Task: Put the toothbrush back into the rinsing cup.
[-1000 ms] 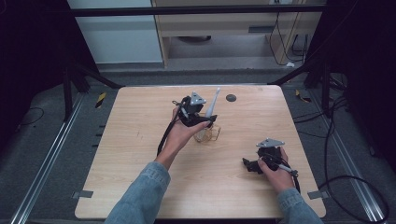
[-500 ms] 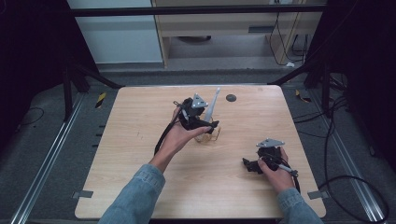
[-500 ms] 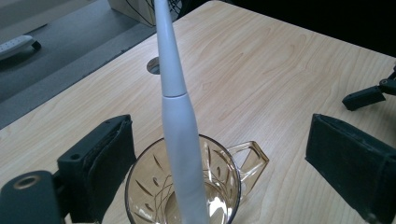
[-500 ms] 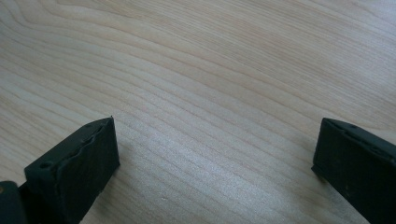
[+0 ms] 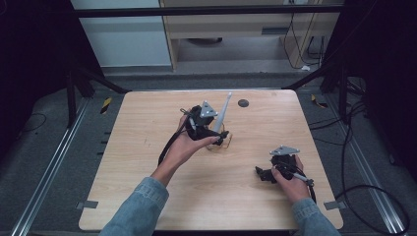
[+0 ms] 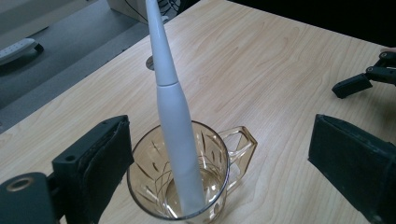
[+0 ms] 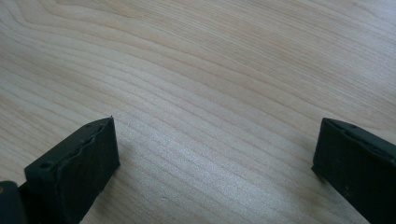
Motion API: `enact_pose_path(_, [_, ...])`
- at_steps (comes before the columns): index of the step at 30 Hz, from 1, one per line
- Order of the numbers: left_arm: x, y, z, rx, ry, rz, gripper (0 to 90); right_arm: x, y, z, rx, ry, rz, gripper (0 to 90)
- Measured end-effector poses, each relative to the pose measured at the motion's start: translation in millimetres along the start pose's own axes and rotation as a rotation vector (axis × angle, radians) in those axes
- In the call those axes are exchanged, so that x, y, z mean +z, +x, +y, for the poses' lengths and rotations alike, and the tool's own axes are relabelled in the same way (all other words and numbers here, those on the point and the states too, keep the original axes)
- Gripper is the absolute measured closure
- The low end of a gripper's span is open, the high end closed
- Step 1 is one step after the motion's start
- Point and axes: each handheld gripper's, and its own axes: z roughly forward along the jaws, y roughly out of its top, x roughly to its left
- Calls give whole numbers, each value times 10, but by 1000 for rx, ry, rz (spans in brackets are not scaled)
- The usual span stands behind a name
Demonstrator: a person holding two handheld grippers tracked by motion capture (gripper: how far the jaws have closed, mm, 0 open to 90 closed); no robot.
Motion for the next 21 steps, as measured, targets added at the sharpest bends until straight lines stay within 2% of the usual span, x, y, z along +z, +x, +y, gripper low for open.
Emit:
enact_pose_path(5, [-34,14,-52,-6,13,-4,55,0,0,0,-1,0,-1,3])
enact_pose_path(8, [-53,26,-79,-26,24,-8,53,0,0,0,-1,0,0,3])
enact_pose_path(10, [-58,36,-96,-23,31,-9,49,0,0,0,0,0,0,3])
enact_pose_path(17, [-132,99,-187,-10,28,12,42,0,1,0,1,-1,0,3])
enact_pose_path(21, [-179,152,-273,-23,27,25,41,-1,1,0,0,0,-1,4])
